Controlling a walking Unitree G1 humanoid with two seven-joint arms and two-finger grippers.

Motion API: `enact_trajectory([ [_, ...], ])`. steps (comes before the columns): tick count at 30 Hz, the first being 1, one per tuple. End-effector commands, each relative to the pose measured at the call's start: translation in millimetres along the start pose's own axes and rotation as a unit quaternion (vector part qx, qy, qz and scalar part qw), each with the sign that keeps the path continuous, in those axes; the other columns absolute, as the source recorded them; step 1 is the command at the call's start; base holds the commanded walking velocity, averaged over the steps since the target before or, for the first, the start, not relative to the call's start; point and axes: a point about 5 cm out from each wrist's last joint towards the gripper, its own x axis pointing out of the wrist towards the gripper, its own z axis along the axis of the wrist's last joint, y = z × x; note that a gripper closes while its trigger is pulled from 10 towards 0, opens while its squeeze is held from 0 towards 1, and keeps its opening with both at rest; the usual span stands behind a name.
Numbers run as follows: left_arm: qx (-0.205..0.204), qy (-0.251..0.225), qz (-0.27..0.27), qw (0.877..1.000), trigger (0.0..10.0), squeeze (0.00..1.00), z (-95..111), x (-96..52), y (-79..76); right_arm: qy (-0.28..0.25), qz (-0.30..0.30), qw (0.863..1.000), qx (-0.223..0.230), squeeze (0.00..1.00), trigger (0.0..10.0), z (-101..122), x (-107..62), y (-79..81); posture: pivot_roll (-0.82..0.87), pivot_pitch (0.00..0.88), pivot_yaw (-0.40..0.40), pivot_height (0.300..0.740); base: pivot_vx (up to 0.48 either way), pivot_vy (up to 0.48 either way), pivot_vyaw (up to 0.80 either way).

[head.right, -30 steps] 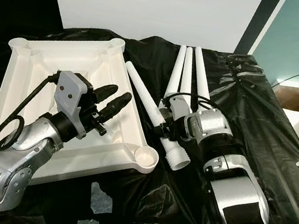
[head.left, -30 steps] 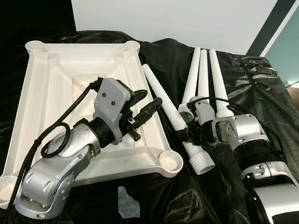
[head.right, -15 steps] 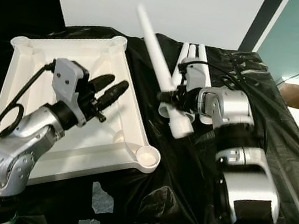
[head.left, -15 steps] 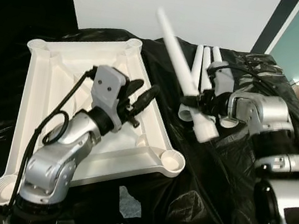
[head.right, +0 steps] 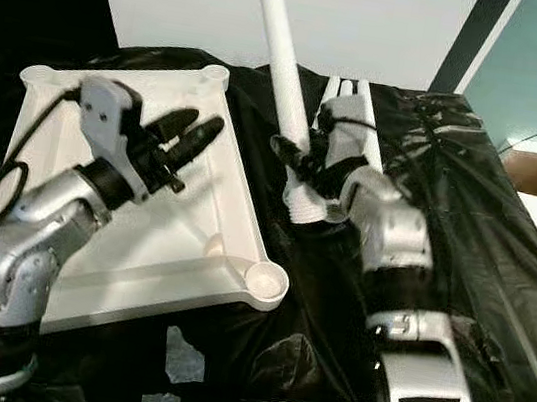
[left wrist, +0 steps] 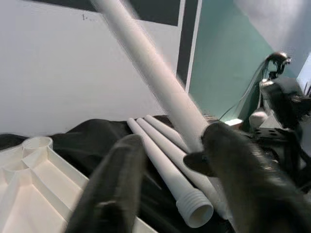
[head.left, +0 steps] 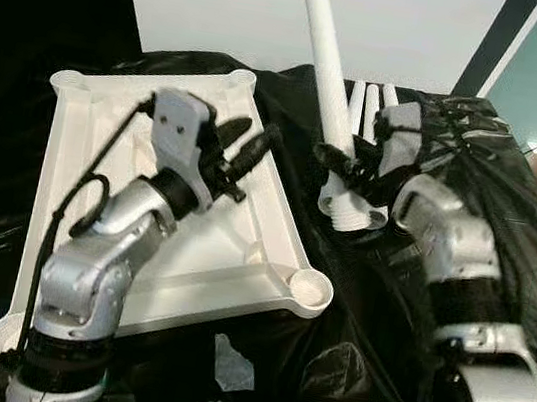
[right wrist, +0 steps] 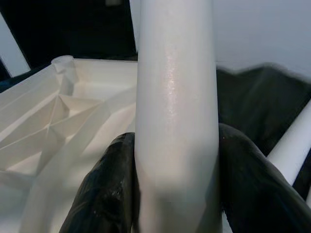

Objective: Building children table

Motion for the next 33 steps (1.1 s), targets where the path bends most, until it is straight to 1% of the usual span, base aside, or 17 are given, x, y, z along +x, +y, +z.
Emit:
enact_trajectory([
  [1, -0.024, -0.006, -0.017, 1.0, 10.0, 1.0, 2.2, 1.3, 2.1, -0.051, 0.017, 0.998, -0.033, 0.0, 10.0, 8.1, -0.9, 13.9, 0.13, 0.026, -0.023, 0.74, 0.0, 0.0, 0.0],
  [3, -0.025, -0.008, -0.019, 0.999, 10.0, 1.0, 3.1, 1.6, 2.3, -0.055, 0.017, 0.998, -0.035, 0.0, 10.0, 7.7, -1.2, 15.6, 0.13, 0.026, -0.023, 0.74, 0.0, 0.0, 0.0],
  [7, -0.04, -0.012, -0.011, 0.999, 10.0, 1.0, 7.3, 7.0, 8.5, -0.083, 0.042, 0.994, -0.054, 0.0, 10.0, 1.6, -3.6, 33.7, 0.13, 0.019, -0.006, 0.74, 0.0, 0.0, 0.0],
  [8, -0.047, -0.014, -0.009, 0.999, 10.0, 0.38, 7.8, 7.9, 9.6, -0.09, 0.051, 0.993, -0.06, 0.0, 10.0, 1.1, -4.5, 37.6, 0.12, 0.016, -0.003, 0.74, 0.0, 0.0, 0.0],
  [9, -0.052, -0.014, -0.008, 0.999, 10.0, 0.0, 8.1, 8.8, 10.5, -0.094, 0.057, 0.992, -0.067, 0.0, 10.0, 0.3, -5.2, 40.4, 0.12, 0.016, -0.003, 0.74, 0.0, 0.0, 0.0],
  [11, -0.07, -0.018, -0.012, 0.997, 10.0, 0.0, 9.8, 10.4, 10.8, -0.1, 0.061, 0.991, -0.07, 0.0, 10.0, -2.2, -5.8, 44.0, 0.12, 0.014, -0.001, 0.74, 0.0, 0.0, 0.0],
  [13, -0.072, -0.018, -0.014, 0.997, 10.0, 0.0, 10.2, 10.6, 10.9, -0.1, 0.062, 0.991, -0.07, 0.0, 10.0, -3.4, -5.9, 44.9, 0.12, 0.012, 0.0, 0.74, 0.0, 0.0, 0.0],
  [14, -0.079, -0.017, -0.014, 0.997, 10.0, 0.0, 10.3, 11.5, 11.7, -0.105, 0.065, 0.989, -0.076, 0.0, 10.0, -5.0, -6.5, 47.0, 0.13, 0.011, 0.0, 0.74, 0.0, 0.0, 0.0],
  [16, -0.08, -0.009, -0.01, 0.997, 10.0, 0.0, 9.6, 12.6, 14.0, -0.113, 0.074, 0.988, -0.08, 0.0, 10.0, -7.3, -7.4, 51.4, 0.13, 0.008, 0.001, 0.74, 0.0, 0.0, 0.0],
  [18, -0.08, -0.009, -0.01, 0.997, 10.0, 0.0, 9.6, 12.6, 14.0, -0.113, 0.074, 0.988, -0.08, 0.0, 10.0, -7.3, -7.4, 51.4, 0.13, 0.008, 0.001, 0.74, 0.0, 0.0, 0.0],
  [19, -0.082, -0.003, -0.009, 0.997, 10.0, 0.0, 8.8, 13.0, 15.3, -0.118, 0.078, 0.986, -0.085, 0.0, 10.0, -8.3, -8.1, 53.7, 0.13, 0.005, 0.0, 0.74, 0.0, 0.0, 0.0],
  [21, -0.073, 0.013, -0.008, 0.997, 10.0, 0.0, 6.2, 14.1, 16.8, -0.121, 0.089, 0.984, -0.097, 0.0, 10.0, -10.6, -8.7, 58.4, 0.13, 0.003, 0.001, 0.74, 0.0, 0.0, 0.0],
  [25, -0.075, 0.018, -0.012, 0.997, 10.0, 0.0, 6.6, 15.6, 17.0, -0.121, 0.102, 0.981, -0.11, 0.0, 10.0, -13.6, -8.9, 63.2, 0.13, 0.002, 0.002, 0.74, 0.0, 0.0, 0.0],
  [27, -0.085, 0.02, -0.012, 0.996, 10.0, 0.0, 9.4, 17.8, 19.6, -0.116, 0.121, 0.978, -0.123, 0.0, 10.0, -18.7, -10.0, 69.1, 0.13, 0.002, 0.003, 0.74, 0.0, 0.0, 0.0],
  [30, -0.088, 0.02, -0.014, 0.996, 10.0, 0.0, 11.1, 18.4, 20.2, -0.115, 0.126, 0.977, -0.127, 0.0, 10.0, -20.3, -10.4, 70.7, 0.13, 0.002, 0.003, 0.74, 0.0, 0.0, 0.0],
  [31, -0.099, 0.018, -0.02, 0.995, 10.0, 0.0, 12.8, 18.9, 19.8, -0.115, 0.13, 0.976, -0.129, 0.0, 10.0, -21.8, -10.9, 71.9, 0.13, 0.002, 0.003, 0.74, 0.0, 0.0, 0.0],
  [33, -0.107, 0.017, -0.028, 0.994, 10.0, 0.0, 13.5, 19.1, 18.3, -0.115, 0.133, 0.975, -0.135, 0.0, 10.0, -23.1, -11.4, 72.8, 0.13, 0.004, 0.005, 0.74, 0.0, 0.0, 0.0],
])
